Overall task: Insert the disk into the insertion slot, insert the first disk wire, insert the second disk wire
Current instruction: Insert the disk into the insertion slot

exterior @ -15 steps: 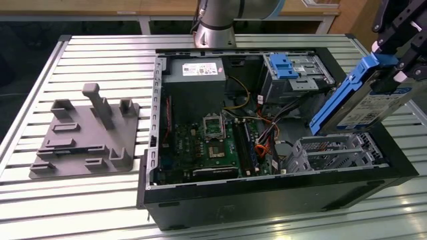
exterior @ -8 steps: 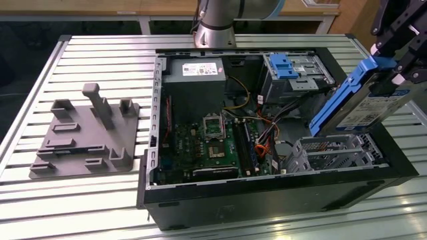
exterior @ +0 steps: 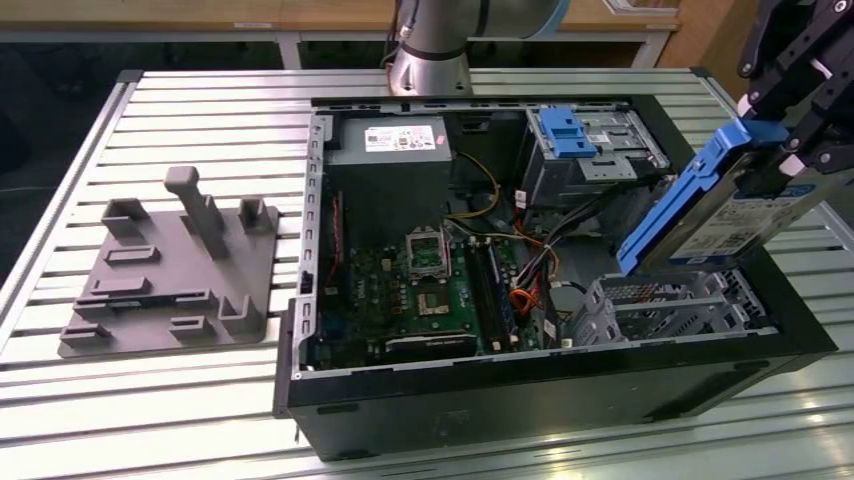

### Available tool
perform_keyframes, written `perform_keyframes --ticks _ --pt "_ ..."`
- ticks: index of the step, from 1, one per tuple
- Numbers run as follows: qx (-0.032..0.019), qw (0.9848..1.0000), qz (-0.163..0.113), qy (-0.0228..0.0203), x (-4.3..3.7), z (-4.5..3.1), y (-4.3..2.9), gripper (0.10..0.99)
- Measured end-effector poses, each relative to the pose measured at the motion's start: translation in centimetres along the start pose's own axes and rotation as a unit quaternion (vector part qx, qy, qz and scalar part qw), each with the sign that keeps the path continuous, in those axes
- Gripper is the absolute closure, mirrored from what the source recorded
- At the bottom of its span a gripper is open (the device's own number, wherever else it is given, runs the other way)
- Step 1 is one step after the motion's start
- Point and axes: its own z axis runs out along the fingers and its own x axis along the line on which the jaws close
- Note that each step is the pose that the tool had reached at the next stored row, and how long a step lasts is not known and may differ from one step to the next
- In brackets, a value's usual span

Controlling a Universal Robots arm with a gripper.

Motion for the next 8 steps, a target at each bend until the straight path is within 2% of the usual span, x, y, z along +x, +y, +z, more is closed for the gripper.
perform_keyframes --ticks 8 --pt "0.0 1.0 0.0 0.0014 0.01 0.15 -0.01 0.725"
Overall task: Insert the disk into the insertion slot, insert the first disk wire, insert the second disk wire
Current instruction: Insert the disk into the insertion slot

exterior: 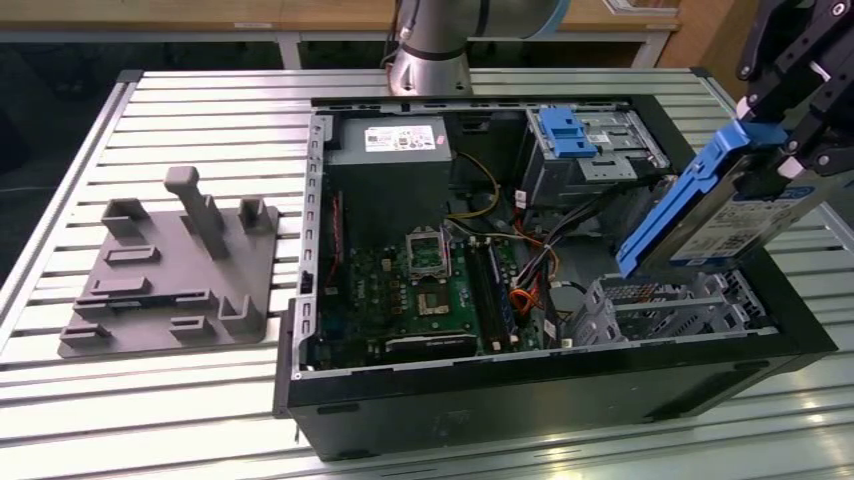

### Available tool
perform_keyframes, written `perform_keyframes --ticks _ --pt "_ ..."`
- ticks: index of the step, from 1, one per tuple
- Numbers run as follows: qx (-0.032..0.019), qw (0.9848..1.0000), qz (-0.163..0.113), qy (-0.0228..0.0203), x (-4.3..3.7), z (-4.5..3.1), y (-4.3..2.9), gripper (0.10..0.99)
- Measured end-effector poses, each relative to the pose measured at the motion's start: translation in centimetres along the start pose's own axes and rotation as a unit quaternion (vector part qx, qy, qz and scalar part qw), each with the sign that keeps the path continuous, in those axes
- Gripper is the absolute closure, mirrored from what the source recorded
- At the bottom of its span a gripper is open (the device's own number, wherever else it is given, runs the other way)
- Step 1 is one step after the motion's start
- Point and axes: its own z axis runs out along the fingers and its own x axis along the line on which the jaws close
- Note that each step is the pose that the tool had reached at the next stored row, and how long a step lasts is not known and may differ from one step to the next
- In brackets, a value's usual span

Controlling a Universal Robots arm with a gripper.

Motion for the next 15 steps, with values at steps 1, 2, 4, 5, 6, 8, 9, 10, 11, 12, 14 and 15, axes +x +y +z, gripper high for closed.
perform_keyframes --ticks 1,2,4,5,6,8,9,10,11,12,14,15 --pt "0.0 1.0 0.0 0.0003 0.0 0.05 0.0 0.725" --pt "0.0 1.0 0.0 0.0006 0.0 0.09 0.0 0.725" --pt "0.0 1.0 0.0 0.0012 0.02 0.2 -0.01 0.725" --pt "0.0 1.0 0.0 0.0014 0.02 0.26 -0.01 0.725" --pt "0.0001 1.0 0.0 0.0018 0.02 0.31 -0.01 0.725" --pt "0.0 1.0 0.0 0.0024 0.03 0.41 -0.02 0.725" --pt "0.0001 1.0 0.0 0.0027 0.03 0.45 -0.02 0.725" --pt "0.0001 1.0 0.0 0.003 0.03 0.49 -0.02 0.725" --pt "0.0001 1.0 0.0 0.0034 0.04 0.54 -0.02 0.725" --pt "0.0001 1.0 0.0 0.0039 0.04 0.59 -0.02 0.725" --pt "0.0001 1.0 0.0 0.0048 0.05 0.71 -0.03 0.725" --pt "0.0001 1.0 0.0 0.0052 0.05 0.78 -0.03 0.725"
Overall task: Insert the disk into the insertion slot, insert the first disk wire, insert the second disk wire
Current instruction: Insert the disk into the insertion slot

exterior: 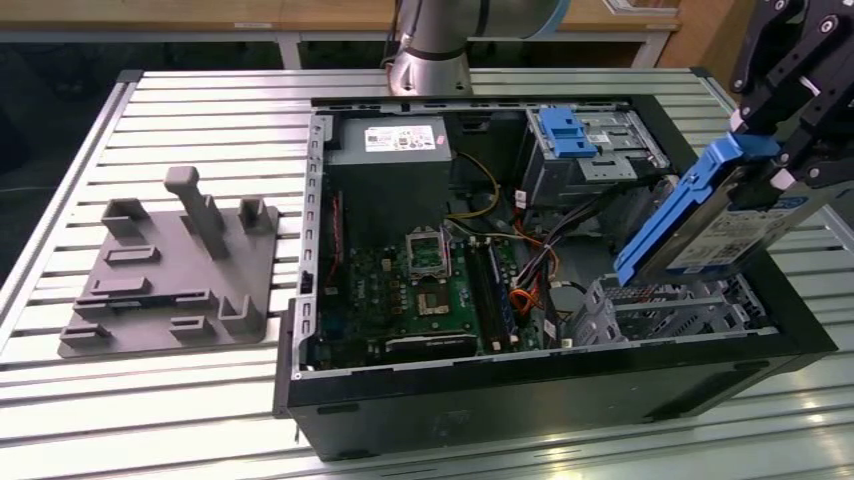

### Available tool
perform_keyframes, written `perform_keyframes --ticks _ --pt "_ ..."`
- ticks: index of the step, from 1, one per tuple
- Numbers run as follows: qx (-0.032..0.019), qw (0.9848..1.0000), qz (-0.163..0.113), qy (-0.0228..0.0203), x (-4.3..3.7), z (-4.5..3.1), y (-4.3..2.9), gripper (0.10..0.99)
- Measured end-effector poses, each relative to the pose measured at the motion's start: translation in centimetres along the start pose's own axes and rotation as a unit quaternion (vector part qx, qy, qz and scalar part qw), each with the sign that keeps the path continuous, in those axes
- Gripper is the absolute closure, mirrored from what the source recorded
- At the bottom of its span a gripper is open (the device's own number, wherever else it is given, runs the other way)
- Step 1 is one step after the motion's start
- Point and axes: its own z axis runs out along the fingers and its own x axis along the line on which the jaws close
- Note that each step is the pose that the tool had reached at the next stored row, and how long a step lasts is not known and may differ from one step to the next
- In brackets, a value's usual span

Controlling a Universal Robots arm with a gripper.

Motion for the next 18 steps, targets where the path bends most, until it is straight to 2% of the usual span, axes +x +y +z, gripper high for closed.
perform_keyframes --ticks 10,18 --pt "0.0 1.0 0.0 0.001 0.05 0.96 -0.04 0.725" --pt "0.0 1.0 0.0 0.001 0.07 1.37 0.03 0.725"
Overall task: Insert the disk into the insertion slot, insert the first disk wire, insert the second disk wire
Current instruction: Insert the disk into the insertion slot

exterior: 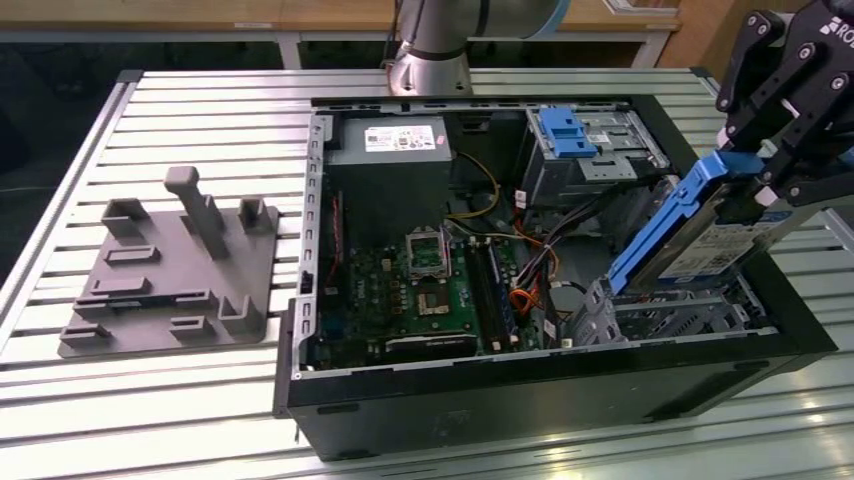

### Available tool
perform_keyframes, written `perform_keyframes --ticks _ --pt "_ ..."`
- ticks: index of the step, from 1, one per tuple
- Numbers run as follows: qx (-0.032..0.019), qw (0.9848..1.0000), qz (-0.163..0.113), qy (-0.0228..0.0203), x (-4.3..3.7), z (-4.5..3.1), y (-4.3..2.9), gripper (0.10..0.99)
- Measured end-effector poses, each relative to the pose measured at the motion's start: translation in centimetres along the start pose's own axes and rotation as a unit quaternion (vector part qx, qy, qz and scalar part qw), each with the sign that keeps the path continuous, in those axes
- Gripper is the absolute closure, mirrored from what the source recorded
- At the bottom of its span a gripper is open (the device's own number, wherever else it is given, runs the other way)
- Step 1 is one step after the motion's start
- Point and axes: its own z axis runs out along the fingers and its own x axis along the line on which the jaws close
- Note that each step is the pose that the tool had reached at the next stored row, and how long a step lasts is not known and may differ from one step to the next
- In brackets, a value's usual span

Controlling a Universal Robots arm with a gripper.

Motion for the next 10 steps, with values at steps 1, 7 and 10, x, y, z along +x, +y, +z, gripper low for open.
perform_keyframes --ticks 1,7,10 --pt "0.0 1.0 0.0 0.0 0.0 0.06 0.01 0.725" --pt "0.0 1.0 0.0 0.0001 0.01 0.41 0.02 0.725" --pt "0.0 1.0 0.0 0.0 0.02 0.64 0.01 0.725"
